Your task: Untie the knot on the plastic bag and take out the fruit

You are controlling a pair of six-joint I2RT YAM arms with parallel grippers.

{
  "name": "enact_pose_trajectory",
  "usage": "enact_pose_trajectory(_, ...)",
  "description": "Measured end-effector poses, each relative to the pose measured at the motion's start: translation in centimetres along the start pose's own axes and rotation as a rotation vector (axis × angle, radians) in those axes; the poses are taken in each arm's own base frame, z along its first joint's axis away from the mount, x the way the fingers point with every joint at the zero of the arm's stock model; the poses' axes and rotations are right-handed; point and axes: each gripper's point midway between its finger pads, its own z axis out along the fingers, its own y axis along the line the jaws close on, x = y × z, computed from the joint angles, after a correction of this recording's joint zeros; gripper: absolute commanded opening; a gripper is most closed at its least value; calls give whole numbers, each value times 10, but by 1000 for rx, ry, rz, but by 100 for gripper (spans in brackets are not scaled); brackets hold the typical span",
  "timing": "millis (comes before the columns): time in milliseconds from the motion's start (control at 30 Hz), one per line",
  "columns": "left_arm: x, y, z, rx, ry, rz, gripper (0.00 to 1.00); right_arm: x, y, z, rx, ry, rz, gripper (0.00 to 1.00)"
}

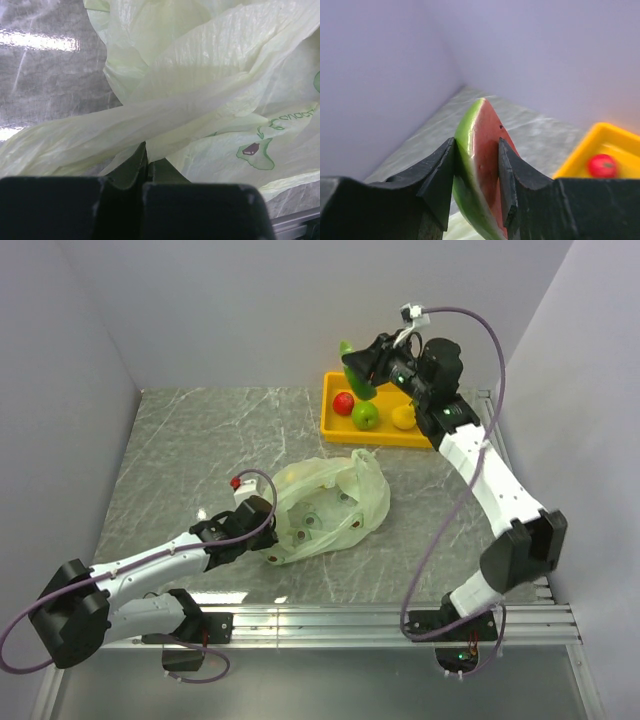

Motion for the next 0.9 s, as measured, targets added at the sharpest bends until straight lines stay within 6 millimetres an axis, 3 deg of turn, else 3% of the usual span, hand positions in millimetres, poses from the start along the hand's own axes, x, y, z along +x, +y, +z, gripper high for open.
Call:
enact_pose_trajectory(100,0,0,-2,1,0,-7,1,14,-56,18,144,15,-13,0)
enact_pose_trajectory(167,0,1,-4,-2,2,-6,1,38,-104,32,256,57,-11,0)
enact_pose_trajectory(333,-2,1,-8,-12,8,-9,1,136,-209,36,503,233,36,0)
enact_pose_trajectory(433,-5,-2,-9,-9,3,-15,1,183,-250,30,610,322,59,26)
enact_pose_trajectory(467,-6,-2,-10,-9,3,-17,1,193,-261,28,638,338,55,48)
enact_pose_trajectory(567,-6,-3,-10,-12,5,-26,1,198,-279,30,696,343,41,71)
enact_pose_trajectory(600,-6,-3,-10,-13,6,-28,1,197,-281,30,705,348,33,75)
enact_pose_trajectory(767,-6,-3,-10,-15,7,-38,1,178,-274,32,687,339,-1,76)
enact_pose_trajectory(900,-6,-2,-10,-17,3,-39,1,158,-247,28,613,356,-20,75)
